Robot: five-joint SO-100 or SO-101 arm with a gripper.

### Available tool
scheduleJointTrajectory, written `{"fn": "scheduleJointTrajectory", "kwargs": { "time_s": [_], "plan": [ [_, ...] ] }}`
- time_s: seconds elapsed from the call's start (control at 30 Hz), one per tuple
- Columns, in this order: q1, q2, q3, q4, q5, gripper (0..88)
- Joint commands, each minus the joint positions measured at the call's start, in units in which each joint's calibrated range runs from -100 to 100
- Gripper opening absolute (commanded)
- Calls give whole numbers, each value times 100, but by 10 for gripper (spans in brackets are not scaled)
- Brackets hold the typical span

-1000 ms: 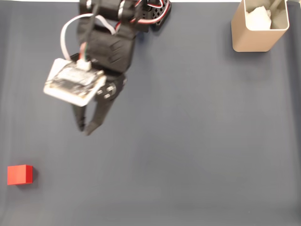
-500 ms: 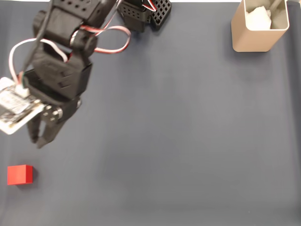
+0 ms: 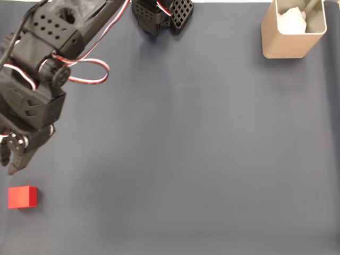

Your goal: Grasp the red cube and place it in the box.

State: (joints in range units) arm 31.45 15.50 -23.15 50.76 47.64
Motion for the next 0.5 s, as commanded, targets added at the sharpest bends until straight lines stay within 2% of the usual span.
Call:
{"fn": "scheduleJointTrajectory", "kwargs": {
  "time_s": [0.0,0.47],
  "plan": [
    [107,105,-450,15,44,31],
    [107,729,-559,187,117,35]
  ]
}}
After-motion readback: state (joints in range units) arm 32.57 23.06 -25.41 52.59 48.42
